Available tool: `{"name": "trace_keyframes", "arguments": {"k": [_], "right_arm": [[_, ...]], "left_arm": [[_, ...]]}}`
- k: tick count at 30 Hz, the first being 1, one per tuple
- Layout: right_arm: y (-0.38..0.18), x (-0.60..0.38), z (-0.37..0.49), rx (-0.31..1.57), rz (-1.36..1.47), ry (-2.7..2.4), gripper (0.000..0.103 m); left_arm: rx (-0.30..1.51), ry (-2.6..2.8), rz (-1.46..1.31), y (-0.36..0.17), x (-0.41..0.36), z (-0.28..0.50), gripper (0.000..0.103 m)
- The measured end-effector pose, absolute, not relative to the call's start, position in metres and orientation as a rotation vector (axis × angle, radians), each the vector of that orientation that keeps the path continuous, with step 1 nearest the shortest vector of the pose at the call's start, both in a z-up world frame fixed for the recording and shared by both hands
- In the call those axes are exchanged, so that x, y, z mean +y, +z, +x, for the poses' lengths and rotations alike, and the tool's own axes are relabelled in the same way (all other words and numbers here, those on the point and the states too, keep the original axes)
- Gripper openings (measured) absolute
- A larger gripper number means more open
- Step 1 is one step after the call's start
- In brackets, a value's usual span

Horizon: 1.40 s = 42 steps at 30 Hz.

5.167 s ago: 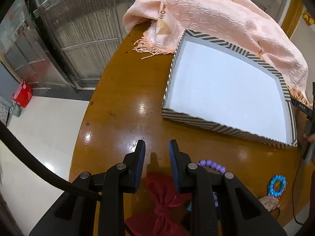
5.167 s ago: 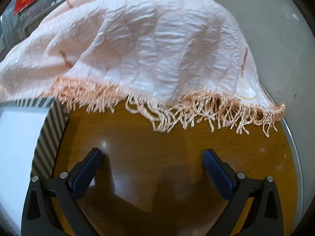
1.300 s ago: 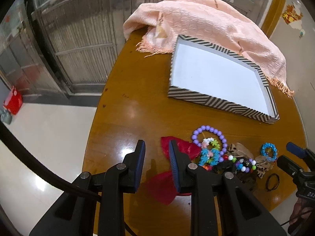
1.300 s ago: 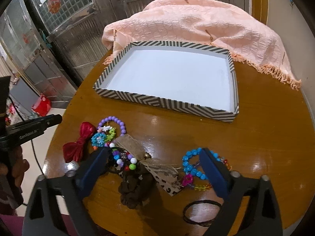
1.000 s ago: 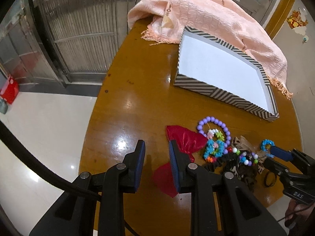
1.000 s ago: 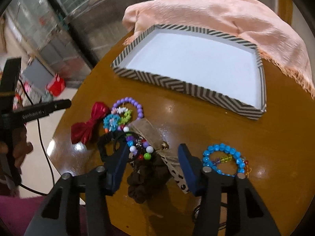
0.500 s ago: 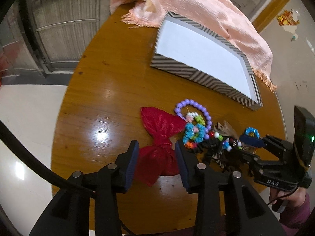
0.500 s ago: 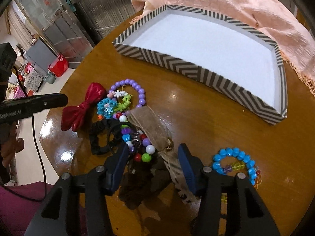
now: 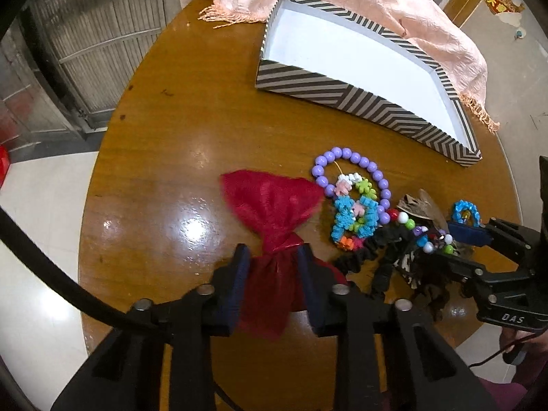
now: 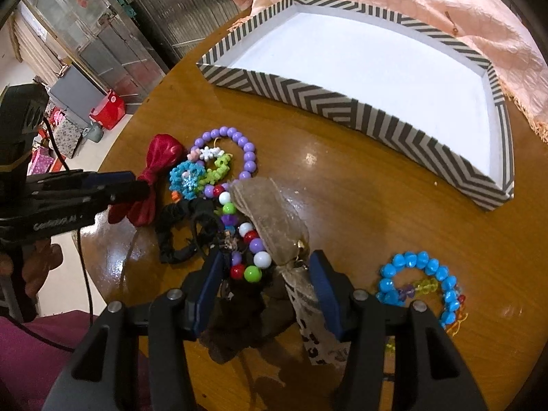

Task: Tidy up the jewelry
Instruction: 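Grasp the red satin bow with the left tool while the right tool grasps the black scrunchie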

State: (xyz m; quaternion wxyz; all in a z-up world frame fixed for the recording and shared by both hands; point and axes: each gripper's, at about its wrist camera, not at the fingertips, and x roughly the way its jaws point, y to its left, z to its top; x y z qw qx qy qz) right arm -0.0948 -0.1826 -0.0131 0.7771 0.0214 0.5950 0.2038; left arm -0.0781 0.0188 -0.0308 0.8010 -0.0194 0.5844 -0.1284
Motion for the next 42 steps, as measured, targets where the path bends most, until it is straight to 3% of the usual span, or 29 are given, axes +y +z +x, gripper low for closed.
{"name": "trace_keyframes", "arguments": {"k": [12,19,28,40,42], "right_arm": [[0.031,-0.169,-0.107,1.193,-0.019,0.545,0.056],[0.009,-0.144,-0.111,1.247,-0.106,0.581,0.031],[0.021,-0.147,-0.105,1.236,-0.094,0.607,0.03],[-0.002,-0.118,-0.089,1.227,-0.166,0.58,0.03],[-0.007,-0.114,-0.089,1.224,-0.189,0.57,0.023]], "left_arm": [[1.226,-0.277,-0.007,-0.03,0.017,-0.076,0.008],[1.225,-0.262,-0.014,-0.029,0.024,-0.08,0.007],[1.221,-0.255,-0.024,-0.029,0.026,-0.081,0.007],[1.222,-0.255,-0.012,-0.029,0.024,-0.081,0.007],[1.227,-0.255,-0.021,-0.029,0.024,-0.08,0.007]]}}
